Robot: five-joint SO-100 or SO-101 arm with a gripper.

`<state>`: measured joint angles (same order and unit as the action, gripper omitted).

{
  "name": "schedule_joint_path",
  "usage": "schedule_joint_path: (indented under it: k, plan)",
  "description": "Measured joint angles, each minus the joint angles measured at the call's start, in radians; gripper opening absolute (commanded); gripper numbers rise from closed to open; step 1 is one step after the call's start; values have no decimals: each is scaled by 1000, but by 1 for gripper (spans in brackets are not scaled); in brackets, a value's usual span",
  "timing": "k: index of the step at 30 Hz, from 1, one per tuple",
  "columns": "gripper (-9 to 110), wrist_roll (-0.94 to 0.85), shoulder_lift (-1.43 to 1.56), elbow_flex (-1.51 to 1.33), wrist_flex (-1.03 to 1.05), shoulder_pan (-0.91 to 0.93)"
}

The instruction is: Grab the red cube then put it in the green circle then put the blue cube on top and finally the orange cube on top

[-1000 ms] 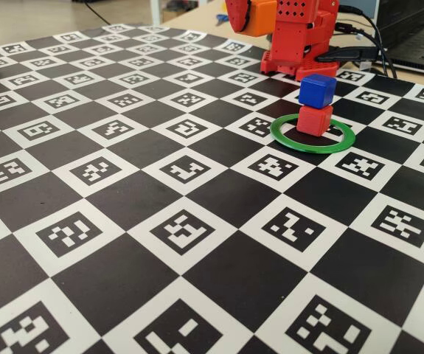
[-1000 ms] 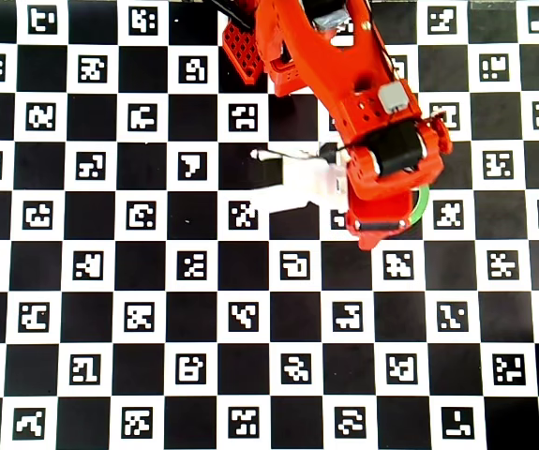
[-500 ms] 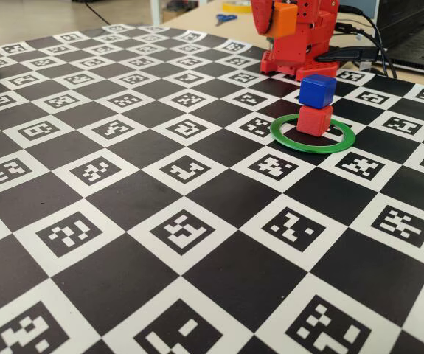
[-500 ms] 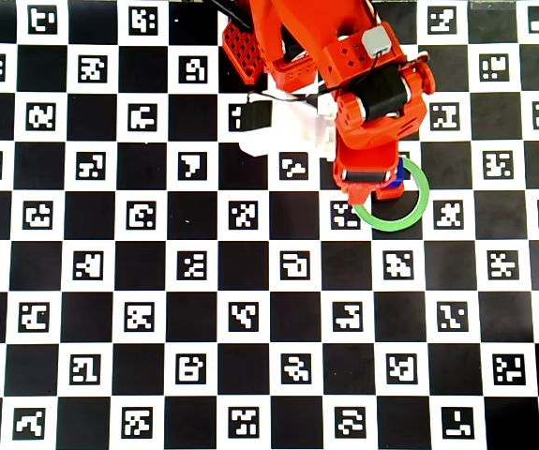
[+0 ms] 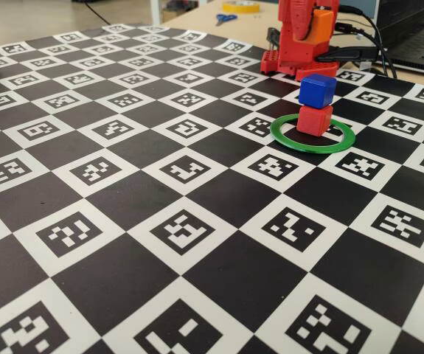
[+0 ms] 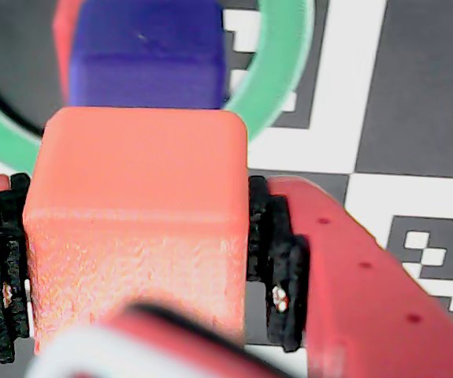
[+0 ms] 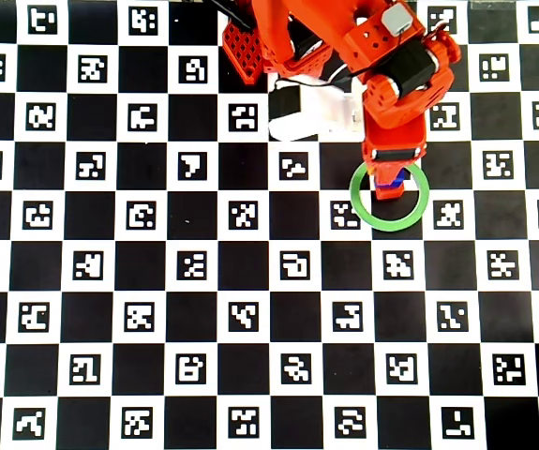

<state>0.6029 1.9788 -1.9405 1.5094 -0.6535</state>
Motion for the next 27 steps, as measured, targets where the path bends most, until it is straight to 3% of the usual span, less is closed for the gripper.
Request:
schedule_joint_path:
  k: [27]
  plan:
    - [8, 38, -95, 0, -127, 8]
